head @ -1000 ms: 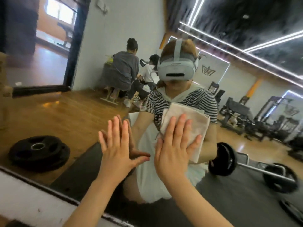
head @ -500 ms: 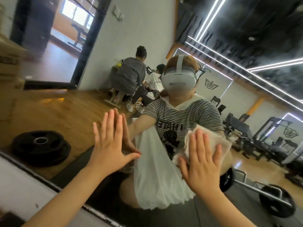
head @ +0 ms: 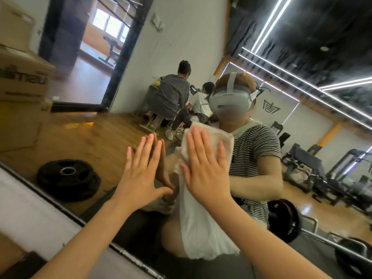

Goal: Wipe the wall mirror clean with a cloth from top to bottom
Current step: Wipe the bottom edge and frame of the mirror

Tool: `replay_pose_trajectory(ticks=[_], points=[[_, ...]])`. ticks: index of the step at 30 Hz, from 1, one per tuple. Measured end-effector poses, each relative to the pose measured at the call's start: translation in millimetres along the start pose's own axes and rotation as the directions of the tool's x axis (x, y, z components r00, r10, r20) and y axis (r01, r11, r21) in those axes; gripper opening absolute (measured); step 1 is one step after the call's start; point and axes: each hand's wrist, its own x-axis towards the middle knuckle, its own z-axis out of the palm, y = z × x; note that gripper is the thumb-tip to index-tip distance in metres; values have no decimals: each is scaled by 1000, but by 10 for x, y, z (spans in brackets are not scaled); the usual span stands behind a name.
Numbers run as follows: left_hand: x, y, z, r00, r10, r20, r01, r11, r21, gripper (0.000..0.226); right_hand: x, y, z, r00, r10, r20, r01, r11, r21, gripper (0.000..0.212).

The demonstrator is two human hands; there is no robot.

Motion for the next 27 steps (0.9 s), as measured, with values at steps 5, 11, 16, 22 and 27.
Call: replay_pose_trajectory(ticks=[5,11,16,22,27], points=[[-3,-51,-143,977,-196,81,199,980,-28,144,-786,272,0,990,143,18,-143,990,6,66],[-42,-80,-170,958,-221,183,227,974,-10,142,-160,-130,76,969,247,3,-247,969,26,65],[-63,-116,-148,968,-206,145,216,975,-55,139,689,-526,55,996,85,9,-86,993,82,62],[-73,-182,-179,934,-330,137,345,932,-109,145,146,-130,25,997,-73,8,72,995,71,63],[-141,-460,-241,886,-442,143,458,882,-111,145,-433,42,5,999,28,21,-28,999,28,63]])
